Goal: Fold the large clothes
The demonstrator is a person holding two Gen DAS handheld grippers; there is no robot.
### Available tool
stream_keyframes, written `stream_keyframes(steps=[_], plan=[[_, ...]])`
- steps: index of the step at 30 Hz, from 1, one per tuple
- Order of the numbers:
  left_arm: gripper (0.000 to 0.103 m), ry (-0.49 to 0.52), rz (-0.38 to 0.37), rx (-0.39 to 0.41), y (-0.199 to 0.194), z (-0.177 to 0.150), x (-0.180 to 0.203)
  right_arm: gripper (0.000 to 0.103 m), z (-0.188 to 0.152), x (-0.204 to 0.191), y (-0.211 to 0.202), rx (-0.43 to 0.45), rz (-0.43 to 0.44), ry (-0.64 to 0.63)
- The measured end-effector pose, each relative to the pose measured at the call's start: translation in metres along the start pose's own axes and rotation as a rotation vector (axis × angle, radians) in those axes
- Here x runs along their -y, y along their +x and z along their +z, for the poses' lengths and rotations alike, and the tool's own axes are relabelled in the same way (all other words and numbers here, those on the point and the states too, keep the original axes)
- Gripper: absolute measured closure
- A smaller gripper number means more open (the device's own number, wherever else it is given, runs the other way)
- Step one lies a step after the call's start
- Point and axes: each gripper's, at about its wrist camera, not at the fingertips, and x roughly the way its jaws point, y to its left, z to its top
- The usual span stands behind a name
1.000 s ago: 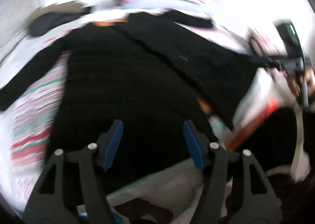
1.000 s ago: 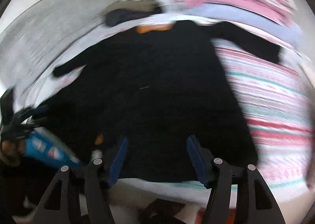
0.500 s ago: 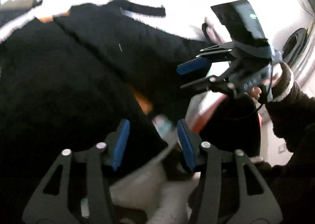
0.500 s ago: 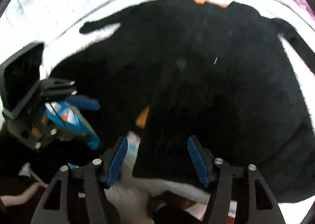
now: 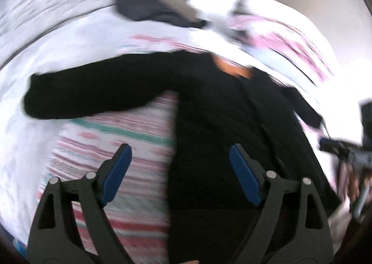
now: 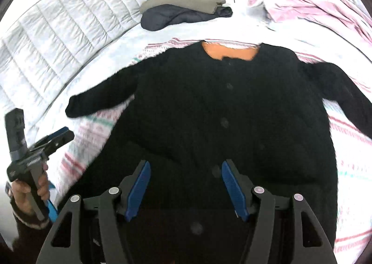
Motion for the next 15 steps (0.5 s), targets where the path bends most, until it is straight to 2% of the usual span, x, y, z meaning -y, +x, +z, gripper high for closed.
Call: stream_keyframes(steps=[4, 7, 11, 13, 15], plan=[[0.017, -0.191, 0.122, -0.004, 0.025, 0.015, -0.075, 0.038, 0.044, -0.015, 0.029, -0.001, 0.004, -0.023], [0.017, -0.348, 0.211, 0.03, 0.04, 0.021, -0.138, 0.038, 0.08, -0.018, 0.06, 0.011, 0.008, -0.023], [0.019, -0.519, 0.231, 0.047, 0.07, 0.016, -0.198, 0.038, 0.129, -0.016, 0.114, 0.032, -0.049, -0.039], [0.027, -0.548, 0.231, 0.069, 0.082, 0.014, -0.215, 0.038, 0.151, -0.007, 0.143, 0.032, -0.058, -0.013], [0.029, -0.552, 0.222, 0.116, 0.083, 0.014, -0.222, 0.038, 0.173, 0.002, 0.173, 0.033, -0.081, 0.012]])
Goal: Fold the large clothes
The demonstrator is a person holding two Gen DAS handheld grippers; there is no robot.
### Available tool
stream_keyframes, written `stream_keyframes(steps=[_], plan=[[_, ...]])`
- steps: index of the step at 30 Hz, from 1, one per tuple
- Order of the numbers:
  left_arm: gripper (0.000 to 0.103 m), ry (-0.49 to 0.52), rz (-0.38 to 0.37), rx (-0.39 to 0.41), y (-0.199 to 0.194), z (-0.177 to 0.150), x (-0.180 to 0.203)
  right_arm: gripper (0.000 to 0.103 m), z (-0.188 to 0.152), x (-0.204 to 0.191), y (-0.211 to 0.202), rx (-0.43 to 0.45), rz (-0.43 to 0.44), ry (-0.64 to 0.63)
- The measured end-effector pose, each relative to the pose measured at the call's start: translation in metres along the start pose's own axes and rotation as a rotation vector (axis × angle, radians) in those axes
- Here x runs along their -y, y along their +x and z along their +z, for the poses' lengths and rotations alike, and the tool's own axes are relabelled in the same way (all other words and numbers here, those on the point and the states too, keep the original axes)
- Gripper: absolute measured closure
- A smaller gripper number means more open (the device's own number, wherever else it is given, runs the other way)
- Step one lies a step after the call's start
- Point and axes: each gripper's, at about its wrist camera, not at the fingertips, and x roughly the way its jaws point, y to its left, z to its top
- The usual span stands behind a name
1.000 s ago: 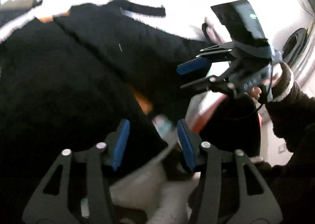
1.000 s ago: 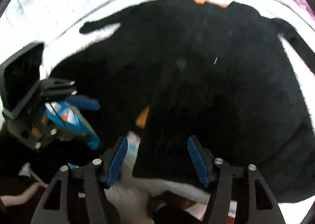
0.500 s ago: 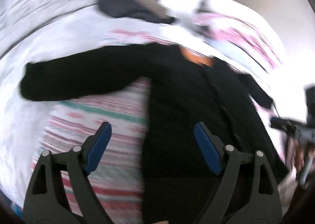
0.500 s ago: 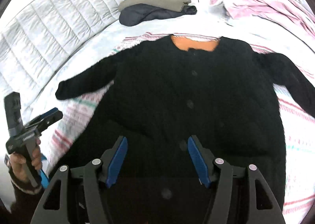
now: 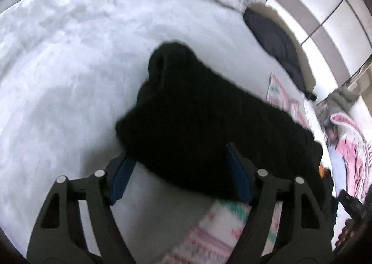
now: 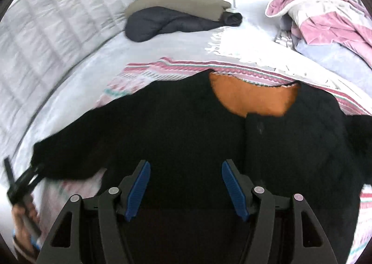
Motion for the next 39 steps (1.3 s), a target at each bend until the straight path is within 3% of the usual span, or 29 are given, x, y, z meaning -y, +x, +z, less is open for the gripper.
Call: stream_keyframes(steps=[2, 5, 8, 11, 12, 15, 18, 20, 21, 22, 24, 25, 26, 28, 30, 33, 36, 37, 38, 39], plan=[[0.041, -0.012, -0.024, 0.042, 0.002, 0.005, 0.0, 0.038, 0.016, 0.005, 0.024, 0.001, -0.014, 0.026], [0.085, -0.031, -0.082, 0.085, 0.007, 0.016, -0.006, 0.038, 0.037, 0.01, 0.05, 0.009, -0.011, 0.061], [0.09, -0.025, -0.074, 0.168, -0.011, 0.027, -0.002, 0.038, 0.057, 0.011, 0.072, 0.03, -0.008, 0.074], [0.091, -0.049, -0.085, 0.349, -0.046, 0.043, -0.006, 0.038, 0.069, 0.012, 0.085, 0.053, 0.003, 0.093], [0.09, -0.048, -0.083, 0.367, -0.048, 0.046, -0.008, 0.038, 0.073, 0.013, 0.09, 0.06, 0.011, 0.104], [0.088, -0.013, 0.002, 0.304, -0.021, 0.047, -0.011, 0.038, 0.082, 0.01, 0.107, 0.049, 0.007, 0.085], [0.085, -0.038, 0.04, 0.217, -0.006, 0.048, -0.015, 0.038, 0.088, 0.008, 0.125, 0.038, -0.026, 0.076], [0.074, -0.04, 0.034, 0.234, -0.013, 0.049, -0.014, 0.041, 0.089, 0.01, 0.138, 0.021, -0.032, 0.095], [0.063, -0.034, 0.031, 0.246, -0.019, 0.051, -0.011, 0.043, 0.09, 0.011, 0.144, 0.016, -0.038, 0.099], [0.052, -0.03, 0.033, 0.251, -0.023, 0.051, -0.01, 0.049, 0.091, 0.011, 0.151, 0.012, -0.046, 0.099], [0.039, -0.017, 0.039, 0.266, -0.03, 0.053, -0.008, 0.066, 0.09, 0.009, 0.157, 0.01, -0.064, 0.098], [0.038, -0.018, 0.036, 0.266, -0.03, 0.053, -0.007, 0.081, 0.089, 0.007, 0.158, 0.015, -0.071, 0.092], [0.038, -0.023, 0.036, 0.264, -0.028, 0.054, -0.008, 0.087, 0.09, 0.004, 0.157, 0.025, -0.08, 0.075], [0.038, -0.036, 0.053, 0.249, -0.026, 0.054, -0.011, 0.089, 0.096, -0.003, 0.155, 0.044, -0.13, 0.032], [0.036, -0.045, 0.066, 0.236, -0.026, 0.056, -0.013, 0.089, 0.101, -0.004, 0.154, 0.047, -0.173, 0.007], [0.023, -0.065, 0.094, 0.238, -0.032, 0.059, -0.016, 0.084, 0.101, -0.004, 0.154, 0.028, -0.179, 0.035], [0.021, -0.078, 0.112, 0.242, -0.039, 0.061, -0.019, 0.067, 0.097, -0.002, 0.139, 0.076, -0.182, 0.081], [0.02, -0.072, 0.118, 0.236, -0.041, 0.061, -0.019, 0.054, 0.095, 0.0, 0.131, 0.087, -0.189, 0.092], [0.02, -0.062, 0.121, 0.228, -0.044, 0.062, -0.017, 0.047, 0.093, 0.003, 0.122, 0.099, -0.196, 0.099], [0.02, -0.051, 0.122, 0.224, -0.046, 0.061, -0.015, 0.046, 0.091, 0.005, 0.113, 0.11, -0.201, 0.101]])
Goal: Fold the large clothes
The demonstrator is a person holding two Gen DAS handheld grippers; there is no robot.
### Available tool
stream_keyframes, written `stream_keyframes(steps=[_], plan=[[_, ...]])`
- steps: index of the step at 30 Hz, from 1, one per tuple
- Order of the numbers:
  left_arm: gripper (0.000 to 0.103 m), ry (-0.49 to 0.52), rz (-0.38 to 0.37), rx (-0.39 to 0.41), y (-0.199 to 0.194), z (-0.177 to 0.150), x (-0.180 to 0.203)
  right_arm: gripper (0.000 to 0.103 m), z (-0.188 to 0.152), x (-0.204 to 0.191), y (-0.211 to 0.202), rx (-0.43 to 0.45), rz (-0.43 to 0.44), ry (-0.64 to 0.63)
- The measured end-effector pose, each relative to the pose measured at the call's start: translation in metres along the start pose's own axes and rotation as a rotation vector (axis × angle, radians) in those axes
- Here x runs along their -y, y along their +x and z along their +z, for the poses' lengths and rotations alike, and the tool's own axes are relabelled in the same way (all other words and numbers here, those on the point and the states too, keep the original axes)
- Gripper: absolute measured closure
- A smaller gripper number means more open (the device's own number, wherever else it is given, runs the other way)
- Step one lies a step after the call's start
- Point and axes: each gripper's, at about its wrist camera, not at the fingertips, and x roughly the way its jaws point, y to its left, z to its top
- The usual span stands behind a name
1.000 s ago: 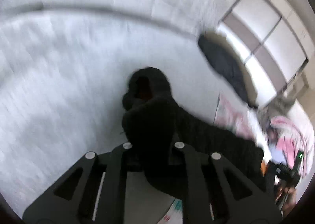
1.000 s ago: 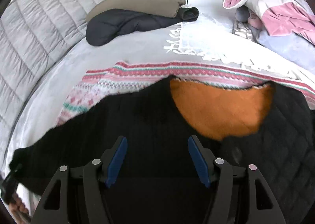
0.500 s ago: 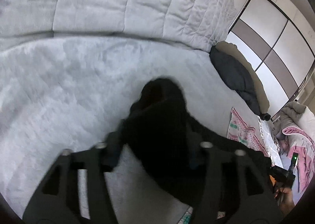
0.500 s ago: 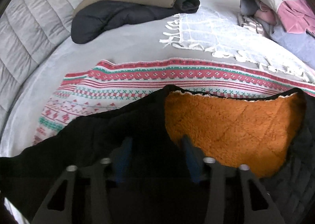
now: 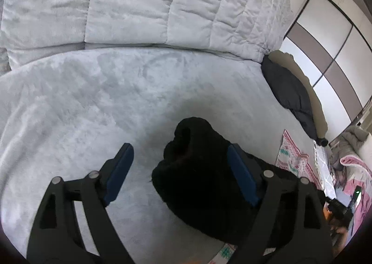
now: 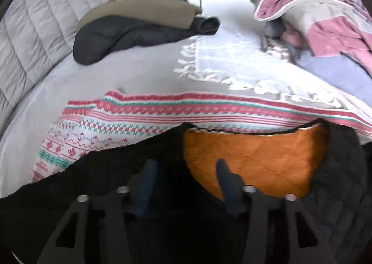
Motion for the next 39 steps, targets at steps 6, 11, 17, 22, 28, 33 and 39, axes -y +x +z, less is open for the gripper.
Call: stream_keyframes(steps=[6, 11, 17, 22, 28, 33, 39], plan=[[0.019, 0.089, -0.027, -0.037, -0.02, -0.009, 0.026, 0.039, -0.011, 0.028, -0.053, -0.007, 0.002, -0.005], [0.019, 0.207, -0.09, -0.089, -0.046, -0.039, 0.067, 0.037, -0.024, 0.067, -0.12, 0.035, -0.003, 0.017], [0.017, 0.294, -0.173, -0.172, -0.076, -0.089, 0.096, 0.023, -0.048, 0.107, -0.203, 0.13, -0.032, -0.025], [0.017, 0.422, -0.23, -0.256, -0.098, -0.139, 0.112, 0.019, -0.089, 0.137, -0.234, 0.109, -0.009, -0.035], [0.002, 0.492, -0.291, -0.304, -0.115, -0.189, 0.119, 0.019, -0.148, 0.166, -0.243, 0.043, 0.028, 0.038], [0.002, 0.567, -0.292, -0.353, -0.106, -0.212, 0.124, 0.019, -0.176, 0.173, -0.227, -0.051, 0.014, 0.061], [0.002, 0.594, -0.327, -0.449, -0.09, -0.23, 0.136, 0.019, -0.199, 0.154, -0.194, -0.147, 0.007, 0.02]])
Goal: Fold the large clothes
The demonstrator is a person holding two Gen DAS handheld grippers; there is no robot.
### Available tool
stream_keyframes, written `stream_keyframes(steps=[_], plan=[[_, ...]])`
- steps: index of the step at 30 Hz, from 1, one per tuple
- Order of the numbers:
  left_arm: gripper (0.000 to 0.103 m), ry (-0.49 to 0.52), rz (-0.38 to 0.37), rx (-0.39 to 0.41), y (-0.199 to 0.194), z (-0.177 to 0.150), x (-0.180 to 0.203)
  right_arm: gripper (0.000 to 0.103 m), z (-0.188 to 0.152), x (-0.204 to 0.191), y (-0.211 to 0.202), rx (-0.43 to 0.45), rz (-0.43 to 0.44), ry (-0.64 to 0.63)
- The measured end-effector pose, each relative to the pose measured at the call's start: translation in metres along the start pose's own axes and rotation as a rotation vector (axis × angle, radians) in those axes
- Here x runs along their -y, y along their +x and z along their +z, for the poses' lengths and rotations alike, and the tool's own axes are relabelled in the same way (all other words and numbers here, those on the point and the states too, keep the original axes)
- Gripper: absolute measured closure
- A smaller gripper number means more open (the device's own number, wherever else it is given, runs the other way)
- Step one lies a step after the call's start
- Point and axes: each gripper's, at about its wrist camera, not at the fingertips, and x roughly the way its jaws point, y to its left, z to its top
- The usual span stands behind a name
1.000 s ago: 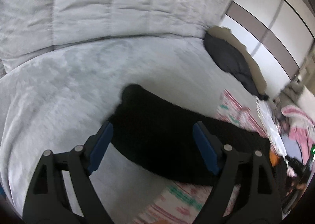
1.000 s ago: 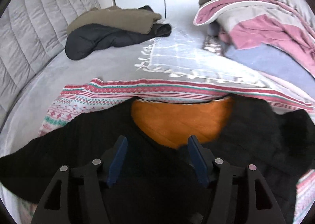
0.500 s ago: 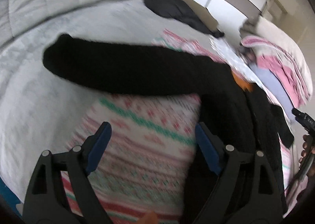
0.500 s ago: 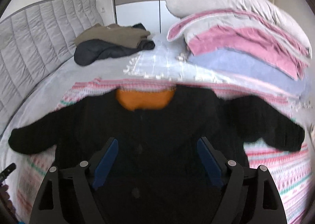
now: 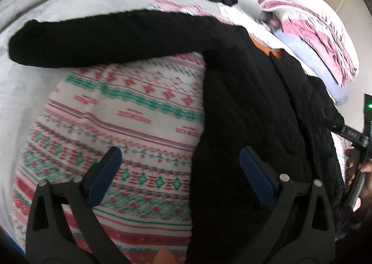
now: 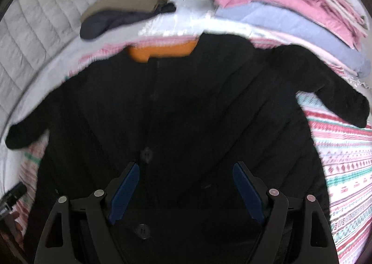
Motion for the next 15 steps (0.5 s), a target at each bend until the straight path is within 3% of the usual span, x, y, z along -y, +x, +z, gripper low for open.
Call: stream_keyframes(steps=[9, 12, 15], plan=[[0.005, 0.009, -0.125, -0.087, 0.021, -0.003, 0.007, 0.02, -0.004, -0.055, 0.061, -0.076, -0.005, -0.098], [0.01, 0.023, -0.172, -0.115, 0.026, -0.004, 0.01, 0.02, -0.006, -0.062, 0.065, -0.06, -0.029, -0.104], [0.01, 0.034, -0.238, -0.131, 0.026, -0.005, 0.012, 0.02, -0.005, -0.052, 0.058, -0.051, 0.023, -0.094]])
